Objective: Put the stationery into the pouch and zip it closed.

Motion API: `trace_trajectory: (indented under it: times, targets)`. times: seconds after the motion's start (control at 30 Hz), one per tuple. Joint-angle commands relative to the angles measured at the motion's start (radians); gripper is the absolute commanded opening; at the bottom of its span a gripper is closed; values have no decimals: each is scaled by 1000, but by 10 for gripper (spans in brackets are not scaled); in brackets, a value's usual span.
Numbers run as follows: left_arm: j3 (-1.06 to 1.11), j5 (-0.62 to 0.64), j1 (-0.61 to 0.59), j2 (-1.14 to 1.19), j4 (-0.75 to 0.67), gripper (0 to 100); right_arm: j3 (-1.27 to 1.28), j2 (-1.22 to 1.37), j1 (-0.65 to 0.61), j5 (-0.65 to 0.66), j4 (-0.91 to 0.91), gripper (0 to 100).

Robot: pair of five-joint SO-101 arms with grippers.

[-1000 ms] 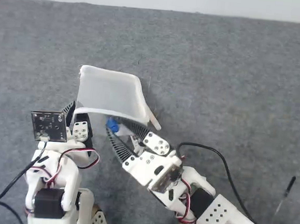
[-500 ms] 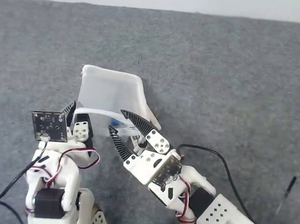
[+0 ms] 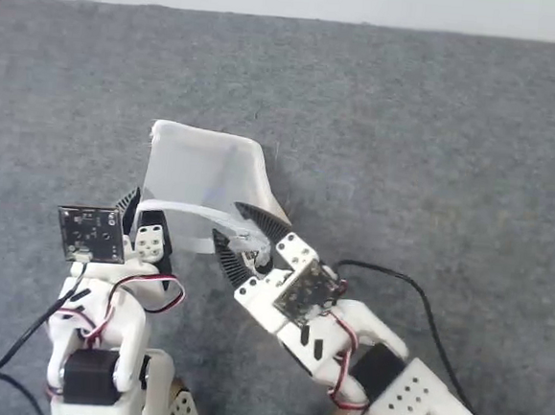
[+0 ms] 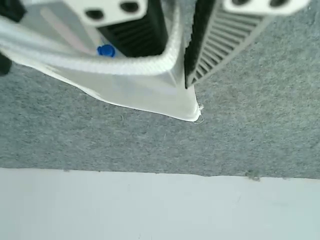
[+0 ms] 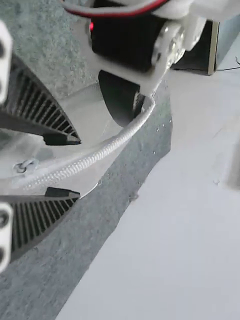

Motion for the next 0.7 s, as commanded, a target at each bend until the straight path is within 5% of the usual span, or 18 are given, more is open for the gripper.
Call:
trace_trajectory:
  times: [0.0,0.23,0.67]
  targets:
    - [-61,17,-8,-21,-21,12,-138,-131,50,-12,225,137]
    - [-61,17,-8,-21,-21,12,-207,-306,160,-5,460,136]
    - [-62,17,-29,-21,-23,12,-339,-308,166,43,954,136]
